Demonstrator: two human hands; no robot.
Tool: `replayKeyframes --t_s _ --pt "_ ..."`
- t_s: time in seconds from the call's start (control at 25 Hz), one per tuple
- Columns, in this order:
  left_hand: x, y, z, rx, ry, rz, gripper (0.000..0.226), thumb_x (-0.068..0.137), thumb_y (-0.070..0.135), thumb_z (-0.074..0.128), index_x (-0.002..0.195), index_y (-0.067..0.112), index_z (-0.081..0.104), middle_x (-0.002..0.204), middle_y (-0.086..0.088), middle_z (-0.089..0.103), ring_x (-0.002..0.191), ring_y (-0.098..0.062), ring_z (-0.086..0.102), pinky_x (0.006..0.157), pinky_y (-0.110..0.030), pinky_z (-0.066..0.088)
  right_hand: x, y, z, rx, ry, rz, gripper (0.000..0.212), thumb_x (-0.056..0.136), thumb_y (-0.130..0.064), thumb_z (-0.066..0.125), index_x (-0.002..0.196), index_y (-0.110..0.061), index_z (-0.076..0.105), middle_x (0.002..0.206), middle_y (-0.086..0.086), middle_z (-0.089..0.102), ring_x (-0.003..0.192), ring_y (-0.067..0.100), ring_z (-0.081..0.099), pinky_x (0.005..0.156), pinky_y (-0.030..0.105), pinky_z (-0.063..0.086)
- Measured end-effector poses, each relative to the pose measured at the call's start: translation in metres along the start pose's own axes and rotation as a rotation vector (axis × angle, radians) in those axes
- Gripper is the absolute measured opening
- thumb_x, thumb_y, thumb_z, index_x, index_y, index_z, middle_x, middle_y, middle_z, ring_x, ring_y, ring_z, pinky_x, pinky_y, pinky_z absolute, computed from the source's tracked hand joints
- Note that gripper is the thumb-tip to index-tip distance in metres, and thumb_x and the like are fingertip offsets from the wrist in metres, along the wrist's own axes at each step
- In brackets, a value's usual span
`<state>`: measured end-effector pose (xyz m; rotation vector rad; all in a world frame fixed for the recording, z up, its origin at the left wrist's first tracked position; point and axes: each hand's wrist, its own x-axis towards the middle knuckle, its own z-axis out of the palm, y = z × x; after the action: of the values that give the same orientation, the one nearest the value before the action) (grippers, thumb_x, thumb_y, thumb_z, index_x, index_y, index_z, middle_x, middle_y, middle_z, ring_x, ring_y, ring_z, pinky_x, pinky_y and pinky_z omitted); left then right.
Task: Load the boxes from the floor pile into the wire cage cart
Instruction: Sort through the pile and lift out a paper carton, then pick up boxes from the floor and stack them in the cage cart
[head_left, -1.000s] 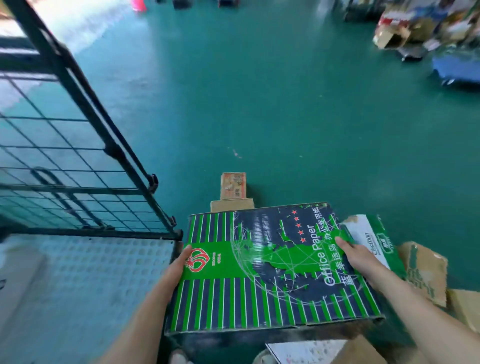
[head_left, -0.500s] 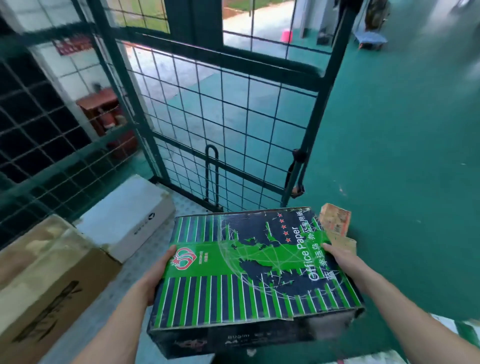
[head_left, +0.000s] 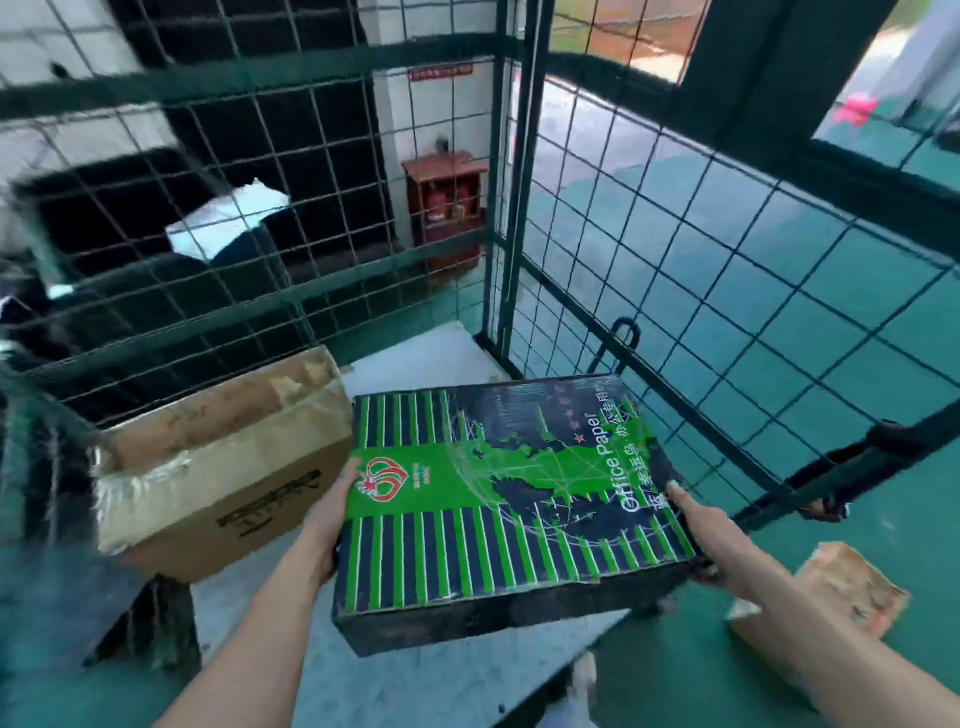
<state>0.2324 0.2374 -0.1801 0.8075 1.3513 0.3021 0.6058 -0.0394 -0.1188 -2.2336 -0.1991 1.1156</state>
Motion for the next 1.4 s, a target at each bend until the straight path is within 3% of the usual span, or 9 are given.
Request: replayKeyframes --t_s 0.12,0.2,0.36,0.52,0.64,0.8,0.92,1.16,1.4 --pt "0.003 0.025 0.005 -0.055 0.069 0.027 0.076 0.064 0.077 0.071 0.109 0.016 0.078 0.108 -0.015 0.077 0.104 -0.036 0.073 0.104 -0.054 0.05 0.046 -0.043 0.012 -0.112 0.005 -0.039 0.101 0.087 -0.079 0.04 0.149 0.001 0.04 0.158 0.022 0.036 0.14 0.042 0.04 0.116 0.057 0.033" --pt "0.017 0.042 0.016 -0.112 0.108 0.059 0.06 0.077 0.064 0.073 0.109 0.013 0.078 0.11 -0.015 0.076 0.104 -0.037 0.072 0.103 -0.054 0.05 0.086 -0.062 0.014 -0.158 0.021 -0.051 0.1 0.088 -0.079 0.039 0.146 0.003 0.044 0.155 0.024 0.039 0.135 0.043 0.045 0.114 0.057 0.035" --pt "0.045 0.067 0.049 -0.144 0.257 0.073 0.044 0.091 0.037 0.068 0.12 0.003 0.068 0.113 -0.015 0.075 0.109 -0.037 0.068 0.105 -0.056 0.047 0.18 -0.098 0.011 -0.149 0.0 -0.039 0.118 0.054 -0.105 0.035 0.1 -0.001 0.066 0.108 0.022 0.069 0.093 0.035 0.065 0.098 0.054 0.051" --pt "0.083 0.088 0.09 -0.075 0.301 0.035 0.062 0.084 0.046 0.073 0.133 0.011 0.058 0.127 -0.011 0.069 0.109 -0.027 0.067 0.102 -0.053 0.048 0.28 -0.12 0.009 -0.191 -0.079 -0.047 0.115 0.059 -0.105 0.034 0.091 0.001 0.061 0.087 0.021 0.068 0.072 0.025 0.057 0.075 0.044 0.048" --pt "0.118 0.098 0.122 0.059 0.307 -0.047 0.062 0.095 0.041 0.064 0.145 0.008 0.045 0.135 -0.003 0.058 0.122 -0.032 0.058 0.105 -0.051 0.045 0.305 -0.155 0.025 -0.176 -0.094 -0.113 0.078 0.078 -0.089 0.036 0.071 -0.011 0.036 0.058 0.004 0.039 0.056 0.019 0.038 0.063 0.037 0.033" --pt "0.188 0.089 0.129 0.151 0.31 0.006 0.049 0.092 0.03 0.072 0.132 0.02 0.046 0.12 0.003 0.056 0.102 -0.019 0.055 0.095 -0.035 0.042 0.348 -0.179 0.058 -0.173 -0.063 -0.152 0.068 0.091 -0.072 0.036 0.07 -0.008 0.042 0.062 0.008 0.039 0.06 0.02 0.039 0.06 0.035 0.028" --pt "0.241 0.078 0.125 0.171 0.361 0.012 0.045 0.092 0.029 0.072 0.129 0.021 0.047 0.12 0.001 0.06 0.096 -0.016 0.058 0.09 -0.034 0.044 0.397 -0.187 0.086 -0.197 -0.047 -0.152 0.072 0.091 -0.073 0.036 0.071 -0.005 0.048 0.064 0.009 0.041 0.059 0.019 0.037 0.055 0.034 0.025" --pt "0.317 0.069 0.099 0.256 0.459 0.067 0.074 0.086 0.042 0.076 0.148 0.017 0.044 0.144 -0.004 0.056 0.127 -0.026 0.055 0.109 -0.046 0.043 0.472 -0.217 0.143 -0.178 -0.062 -0.298 0.062 0.094 -0.069 0.04 0.06 -0.019 0.029 0.048 -0.003 0.028 0.047 0.015 0.027 0.051 0.028 0.022" --pt "0.371 0.064 0.08 0.308 0.507 0.193 0.078 0.091 0.036 0.073 0.154 0.016 0.032 0.153 -0.004 0.046 0.135 -0.026 0.047 0.108 -0.04 0.036 0.54 -0.246 0.2 -0.201 -0.024 -0.447 0.062 0.097 -0.064 0.046 0.06 -0.016 0.031 0.054 0.004 0.03 0.052 0.019 0.033 0.057 0.033 0.031"
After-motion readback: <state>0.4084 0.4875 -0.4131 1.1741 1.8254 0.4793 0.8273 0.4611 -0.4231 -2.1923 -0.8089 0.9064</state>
